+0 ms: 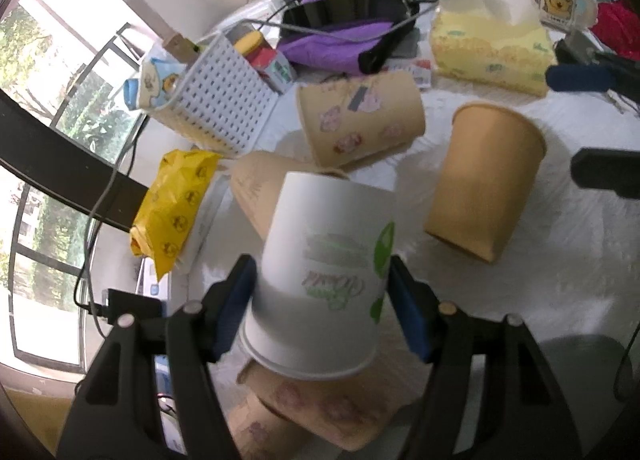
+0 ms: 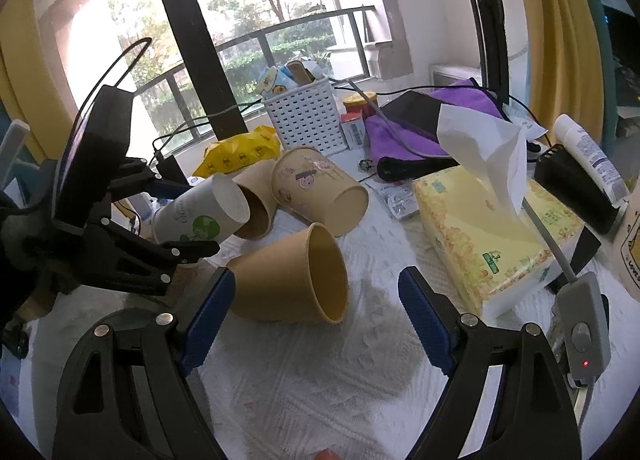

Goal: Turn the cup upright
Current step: 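Close the left tool on the white cup and lift it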

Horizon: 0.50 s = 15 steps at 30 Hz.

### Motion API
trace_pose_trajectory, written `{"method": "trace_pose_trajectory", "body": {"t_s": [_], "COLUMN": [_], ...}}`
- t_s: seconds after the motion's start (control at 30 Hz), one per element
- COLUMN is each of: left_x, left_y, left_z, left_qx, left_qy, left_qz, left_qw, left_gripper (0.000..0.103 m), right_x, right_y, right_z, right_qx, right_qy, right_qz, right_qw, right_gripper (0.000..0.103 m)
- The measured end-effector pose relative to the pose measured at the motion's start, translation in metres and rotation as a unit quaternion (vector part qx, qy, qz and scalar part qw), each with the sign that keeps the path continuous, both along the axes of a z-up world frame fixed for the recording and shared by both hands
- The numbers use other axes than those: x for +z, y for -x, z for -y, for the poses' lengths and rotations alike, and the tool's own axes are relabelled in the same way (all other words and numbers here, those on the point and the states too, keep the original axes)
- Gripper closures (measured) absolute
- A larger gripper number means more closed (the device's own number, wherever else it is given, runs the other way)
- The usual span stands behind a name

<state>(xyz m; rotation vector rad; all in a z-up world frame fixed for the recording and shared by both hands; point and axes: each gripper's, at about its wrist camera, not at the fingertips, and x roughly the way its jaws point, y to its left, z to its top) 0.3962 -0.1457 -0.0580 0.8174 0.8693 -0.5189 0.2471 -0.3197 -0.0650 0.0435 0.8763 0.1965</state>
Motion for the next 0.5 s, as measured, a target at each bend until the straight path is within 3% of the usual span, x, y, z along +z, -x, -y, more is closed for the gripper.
{"method": "trace_pose_trajectory", "body": {"t_s": [0.5], "left_x": [0.063], "left_y": [0.047], "left_z": [-0.007], "left_qx": [-0.005], "left_qy": [0.048], "left_qz": [0.055], "left_qw": [0.9973], "left_gripper": [0.036], "right_x": [0.025], "right_y": [0.018], "right_z": [-0.016], "right_qx": [0.017], "right_qy": [0.007], "right_qz": [0.027], "right_qw": [0.999], "right_gripper": [0.017]}}
